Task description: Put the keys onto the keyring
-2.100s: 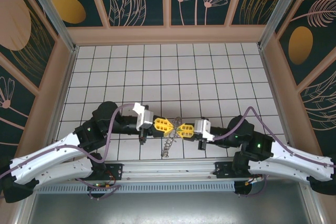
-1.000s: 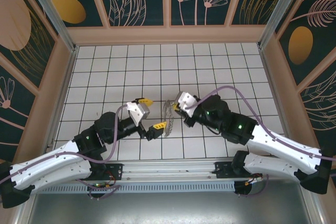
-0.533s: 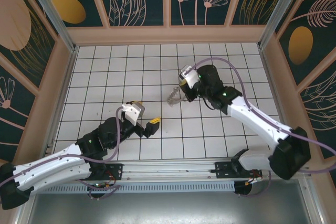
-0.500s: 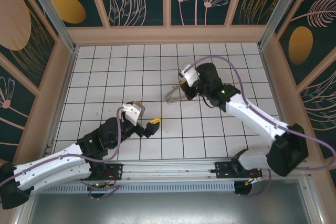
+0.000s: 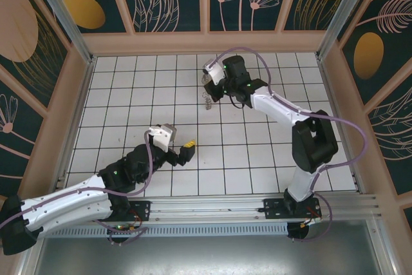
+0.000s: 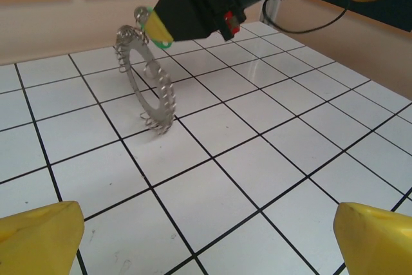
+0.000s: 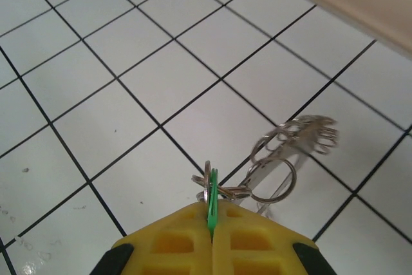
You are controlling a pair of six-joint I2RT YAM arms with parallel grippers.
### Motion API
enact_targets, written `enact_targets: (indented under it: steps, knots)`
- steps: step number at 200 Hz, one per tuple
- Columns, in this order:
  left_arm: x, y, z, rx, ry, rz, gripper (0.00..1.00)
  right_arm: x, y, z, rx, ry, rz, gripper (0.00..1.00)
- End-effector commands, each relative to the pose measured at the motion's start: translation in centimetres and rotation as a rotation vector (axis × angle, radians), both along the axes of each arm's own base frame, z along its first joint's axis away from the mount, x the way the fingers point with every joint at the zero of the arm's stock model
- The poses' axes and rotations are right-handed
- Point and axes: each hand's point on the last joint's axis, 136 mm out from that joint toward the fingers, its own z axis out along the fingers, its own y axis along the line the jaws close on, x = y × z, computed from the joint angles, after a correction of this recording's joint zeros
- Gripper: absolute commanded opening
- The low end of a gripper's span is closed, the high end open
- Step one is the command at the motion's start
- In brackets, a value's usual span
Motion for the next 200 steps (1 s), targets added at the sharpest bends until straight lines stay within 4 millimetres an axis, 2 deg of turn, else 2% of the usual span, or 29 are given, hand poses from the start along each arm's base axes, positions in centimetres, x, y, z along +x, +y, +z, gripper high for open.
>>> enact_targets:
  steps: [1,28,61,122,150,200]
  knots:
    - [0.1,0.6,0.3,-0.048,-0.007,0.034,0.99,0.5,1.2,1.3,0.085,-0.02,0.029,0.0]
    - [0.2,1.1,0.0,-0.05,-0.011,0.049,0.99,-1.3,1.3,-1.1,0.113,0.042,0.054,0.0]
    - [0.2,1.0,0.1,-0.035,-0.016,0.048,0.99,-4.5,1.0,-3.8,0.146,0.107,0.076,0.0]
    - [0.5,0.1,0.1,-0.022,-0.017,0.032,0.99,-8.7,-1.6,-6.1,0.263,0.184,-0.004,0.0]
    - [0.6,-0.2,0.5,0.009,-0.026,0.022,0.98,-10.4,-2.9,-8.8,0.263,0.246,-0.045,0.0]
    - [0.5,1.2,1.6,-0.005,-0.051,0.058,0.99,-14.3,-4.0,-12.6,0.372,0.442,-0.101,0.0]
